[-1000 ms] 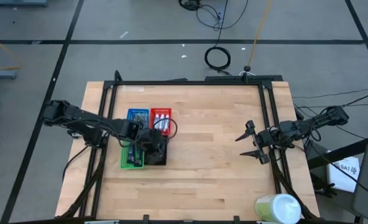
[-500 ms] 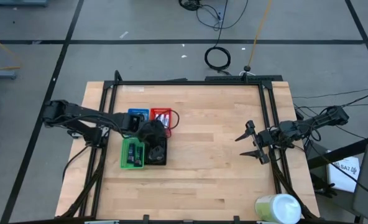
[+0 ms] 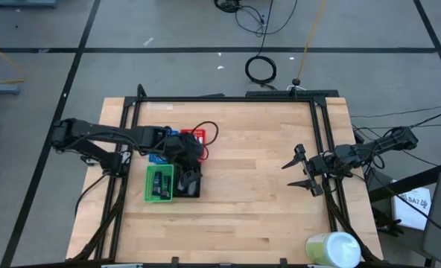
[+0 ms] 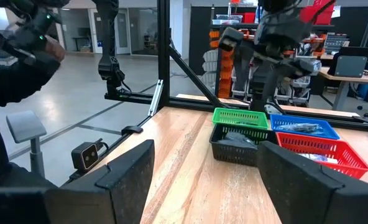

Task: Pick & Place Travel size toiletries
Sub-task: Return to Home Position

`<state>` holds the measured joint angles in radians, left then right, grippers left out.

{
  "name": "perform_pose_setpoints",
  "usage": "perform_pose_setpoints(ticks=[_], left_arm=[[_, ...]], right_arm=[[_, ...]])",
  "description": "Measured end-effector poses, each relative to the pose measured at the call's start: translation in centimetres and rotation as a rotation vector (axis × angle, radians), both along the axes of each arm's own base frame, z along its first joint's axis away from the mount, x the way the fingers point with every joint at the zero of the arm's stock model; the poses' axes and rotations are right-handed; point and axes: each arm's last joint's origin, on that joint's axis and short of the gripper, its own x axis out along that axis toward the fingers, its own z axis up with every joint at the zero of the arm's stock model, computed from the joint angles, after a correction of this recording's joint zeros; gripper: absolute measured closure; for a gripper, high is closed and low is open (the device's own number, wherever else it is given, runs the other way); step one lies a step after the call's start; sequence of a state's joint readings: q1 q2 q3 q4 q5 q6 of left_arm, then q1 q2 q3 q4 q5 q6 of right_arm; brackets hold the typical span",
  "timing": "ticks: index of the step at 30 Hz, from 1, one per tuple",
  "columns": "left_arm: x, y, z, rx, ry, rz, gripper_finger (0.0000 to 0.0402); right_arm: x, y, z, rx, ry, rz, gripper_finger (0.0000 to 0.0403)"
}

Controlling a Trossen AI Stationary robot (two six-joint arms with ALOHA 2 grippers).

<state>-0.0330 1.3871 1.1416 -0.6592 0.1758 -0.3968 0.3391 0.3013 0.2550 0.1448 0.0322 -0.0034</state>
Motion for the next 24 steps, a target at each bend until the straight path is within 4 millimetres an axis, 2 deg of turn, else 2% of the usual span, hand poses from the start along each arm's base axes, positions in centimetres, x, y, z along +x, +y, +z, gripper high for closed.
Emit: perform_pose_setpoints(ticks=[2,5,9,13,15,17,21,24], left_arm=[[0.2,-0.3,0.4,0.015,-0.029,-0.03,0.0165],[0.0,-1.8,1.5,0.086,-0.149,-0.153,0.0165],[-2.3,-4.0,4.9,0.176,-0.417,-0.29,0.0165],[-6.0,-5.0,5.4,0.263,-0.563,-0.342,0.0165],[-8.3,-5.1,4.8,0.298,-0.609,-0.359,0.0165],[-10.2,-5.0,3.2,0.337,-0.637,-0.352,0.0165],[-12.8,-4.0,-0.4,0.363,-0.707,-0.252,0.0165],[-14.6,-3.3,-2.4,0.357,-0.794,-0.226,0.0165]], right_arm=[[0.0,0.0,0.0,0.0,0.0,-0.001,0.0133],[-0.1,0.0,0.1,0.003,-0.009,-0.001,0.0133],[-0.7,-0.2,0.3,0.012,-0.035,-0.001,0.0133],[-1.5,-0.7,0.3,0.024,-0.043,-0.045,0.0133],[-1.8,-1.0,0.3,0.032,-0.039,-0.111,0.0133],[-2.1,-1.2,0.1,0.03,-0.031,-0.168,0.0133],[-2.5,-1.4,0.0,0.034,-0.03,-0.171,0.0133],[-2.9,-1.5,-0.2,0.05,-0.024,-0.159,0.0133]])
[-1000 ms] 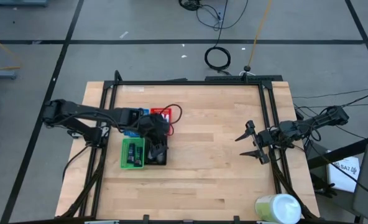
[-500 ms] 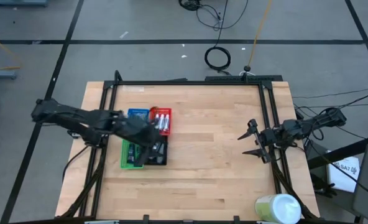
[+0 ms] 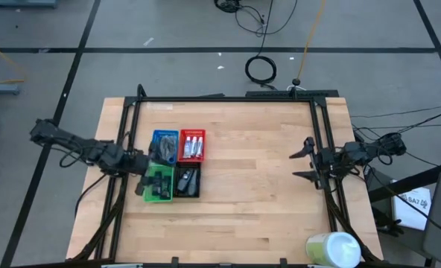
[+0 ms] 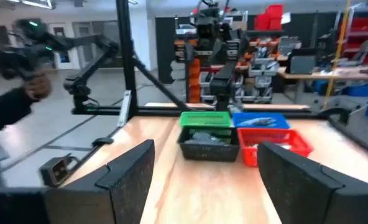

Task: Pick & Place Travel size toiletries
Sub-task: Return to Home Position

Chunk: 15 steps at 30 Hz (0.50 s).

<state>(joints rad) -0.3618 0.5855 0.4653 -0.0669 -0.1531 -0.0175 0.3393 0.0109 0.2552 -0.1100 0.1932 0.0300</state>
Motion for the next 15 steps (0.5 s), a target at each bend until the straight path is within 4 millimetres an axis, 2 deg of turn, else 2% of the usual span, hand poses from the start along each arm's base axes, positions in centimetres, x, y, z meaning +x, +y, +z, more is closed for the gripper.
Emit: perform_pose_setpoints(ticks=[2,8,15], left_arm=[[-1.0,0.4,-1.4,0.004,-0.034,0.01,0.0165],[-3.2,1.4,-3.7,-0.013,-0.143,0.036,0.0165],[-3.9,1.7,-7.6,-0.091,-0.148,0.068,0.0165]], right_arm=[[-0.1,0.0,-0.1,0.021,0.015,0.012,0.0133],[-0.1,0.0,-0.4,0.042,0.046,0.017,0.0133],[0.1,0.1,-0.3,0.11,0.012,0.017,0.0133]])
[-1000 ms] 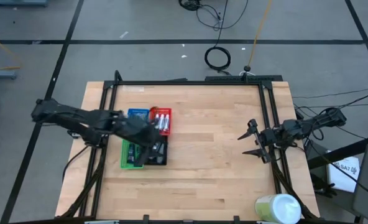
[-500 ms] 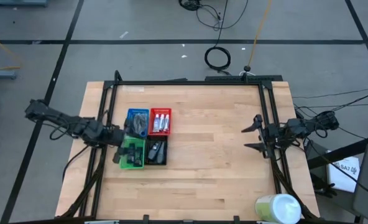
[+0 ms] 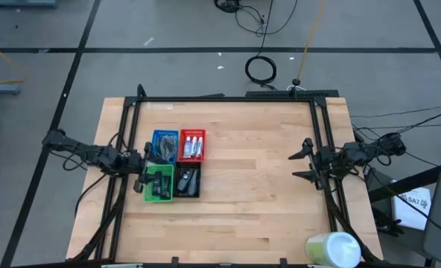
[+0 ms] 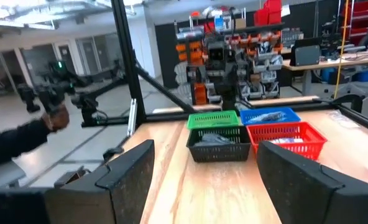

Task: Pick & Place Travel size toiletries
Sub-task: Return to Home Position

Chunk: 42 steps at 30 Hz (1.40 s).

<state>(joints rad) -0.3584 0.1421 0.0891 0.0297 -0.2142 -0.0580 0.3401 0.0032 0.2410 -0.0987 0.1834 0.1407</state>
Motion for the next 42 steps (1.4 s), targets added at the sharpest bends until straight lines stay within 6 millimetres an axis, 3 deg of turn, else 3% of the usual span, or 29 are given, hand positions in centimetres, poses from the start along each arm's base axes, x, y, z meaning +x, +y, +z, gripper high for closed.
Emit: perform_pose_setpoints(ticks=[5,9,13,17,23,31,42], left_arm=[[0.0,0.1,-1.8,0.008,-0.019,0.031,0.0165],[0.1,0.4,-1.7,0.006,-0.023,0.058,0.0165],[0.1,0.8,-1.7,0.005,-0.019,0.091,0.0165],[0.2,1.0,-1.8,-0.012,-0.016,0.119,0.0165],[0.2,1.2,-1.8,-0.027,-0.004,0.135,0.0165],[0.2,1.3,-1.8,-0.016,-0.006,0.142,0.0165],[0.2,1.3,-1.8,-0.024,-0.011,0.142,0.0165]], right_arm=[[0.6,0.2,-1.4,-0.002,-0.016,-0.002,0.0133],[1.2,0.4,-3.1,-0.029,-0.064,-0.007,0.0133],[1.1,0.3,-2.3,-0.092,-0.182,-0.041,0.0133],[1.2,0.2,-2.6,-0.07,-0.137,-0.097,0.0133],[1.2,0.5,-2.9,-0.119,-0.13,0.008,0.0133],[1.2,0.3,-2.7,-0.155,-0.143,-0.076,0.0133],[1.2,0.3,-2.7,-0.047,-0.128,-0.063,0.0133]])
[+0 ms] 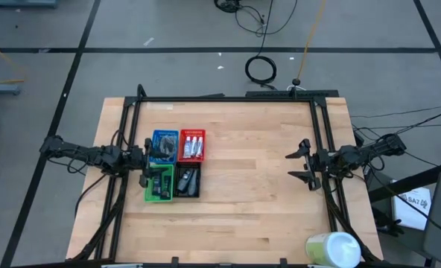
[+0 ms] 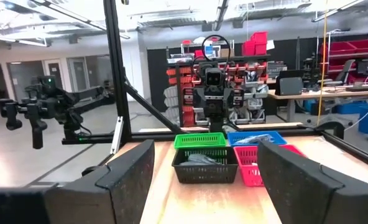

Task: Pick & Place Travel size toiletries
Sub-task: Return to Home Position

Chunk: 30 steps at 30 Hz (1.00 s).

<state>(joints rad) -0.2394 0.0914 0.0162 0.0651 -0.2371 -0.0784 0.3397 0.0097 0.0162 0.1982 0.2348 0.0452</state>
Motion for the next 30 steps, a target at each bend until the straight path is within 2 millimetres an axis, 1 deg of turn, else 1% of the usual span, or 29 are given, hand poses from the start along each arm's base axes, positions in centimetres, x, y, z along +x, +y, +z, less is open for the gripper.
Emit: perform_pose_setpoints(ticks=[30], left_arm=[[0.0,0.0,0.01,-0.001,-0.002,0.0,0.0165]], right_arm=[[0.0,0.0,0.0,-0.005,0.0,-0.001,0.0133]])
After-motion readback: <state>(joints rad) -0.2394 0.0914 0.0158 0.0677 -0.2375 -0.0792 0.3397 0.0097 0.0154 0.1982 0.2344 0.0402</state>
